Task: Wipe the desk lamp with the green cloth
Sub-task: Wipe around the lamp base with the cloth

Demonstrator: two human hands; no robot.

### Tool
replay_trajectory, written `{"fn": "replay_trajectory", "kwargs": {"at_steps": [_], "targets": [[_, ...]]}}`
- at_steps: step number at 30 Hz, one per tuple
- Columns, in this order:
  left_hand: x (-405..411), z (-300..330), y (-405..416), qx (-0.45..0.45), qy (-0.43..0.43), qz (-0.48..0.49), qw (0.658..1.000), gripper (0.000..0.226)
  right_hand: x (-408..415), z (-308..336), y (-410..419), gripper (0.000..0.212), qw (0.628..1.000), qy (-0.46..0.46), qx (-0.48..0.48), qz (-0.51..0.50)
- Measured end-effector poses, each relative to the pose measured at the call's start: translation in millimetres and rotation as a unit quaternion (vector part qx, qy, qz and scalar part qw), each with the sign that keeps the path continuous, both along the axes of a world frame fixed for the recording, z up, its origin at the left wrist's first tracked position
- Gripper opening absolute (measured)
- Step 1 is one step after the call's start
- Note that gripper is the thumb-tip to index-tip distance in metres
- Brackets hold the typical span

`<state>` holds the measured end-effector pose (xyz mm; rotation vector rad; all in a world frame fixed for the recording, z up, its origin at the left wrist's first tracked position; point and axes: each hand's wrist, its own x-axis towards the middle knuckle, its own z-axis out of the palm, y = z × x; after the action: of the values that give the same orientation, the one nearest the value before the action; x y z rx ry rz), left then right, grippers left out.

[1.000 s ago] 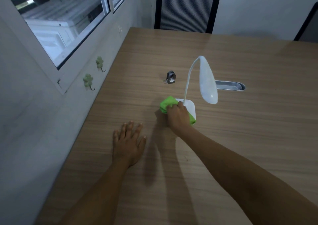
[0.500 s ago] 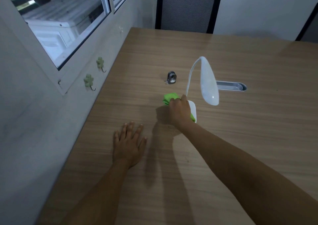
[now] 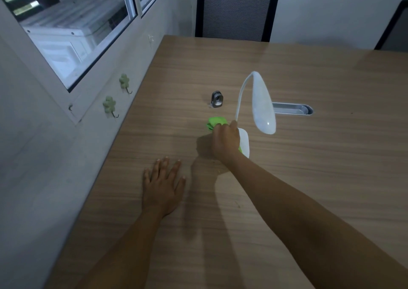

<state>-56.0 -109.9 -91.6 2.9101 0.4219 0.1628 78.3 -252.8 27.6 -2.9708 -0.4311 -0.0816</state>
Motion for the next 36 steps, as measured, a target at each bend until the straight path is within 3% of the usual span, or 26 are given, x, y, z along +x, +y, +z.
{"fn": "replay_trajectory", "kwargs": {"at_steps": [9, 14, 20, 25, 29, 36], "targets": [[0, -1, 1, 0.0, 0.007, 0.0, 1.0, 0.061, -31, -15, -6, 0.022, 0.995, 0.002, 0.039, 0.093], [1, 2, 0, -0.014, 0.025, -0.002, 1.0, 0.062, -12, -6, -54, 0.034, 0.991, -0.04, 0.09, 0.093], [-1, 5, -1, -0.005, 0.026, 0.002, 1.0, 0.064, 12, -15, -104, 0.044, 0.99, 0.03, 0.107, 0.088], [-1, 5, 0, 0.005, 0.031, 0.003, 1.0, 0.066, -23, -30, -120, 0.042, 0.973, 0.009, 0.137, 0.184], [-1, 6, -1, 0.01, 0.032, 0.005, 0.999, 0.066, -44, -26, -140, 0.042, 0.957, 0.008, 0.102, 0.272], [0, 5, -1, 0.013, 0.03, 0.004, 0.999, 0.066, -14, -12, -136, 0.041, 0.974, -0.065, 0.177, 0.129]]}}
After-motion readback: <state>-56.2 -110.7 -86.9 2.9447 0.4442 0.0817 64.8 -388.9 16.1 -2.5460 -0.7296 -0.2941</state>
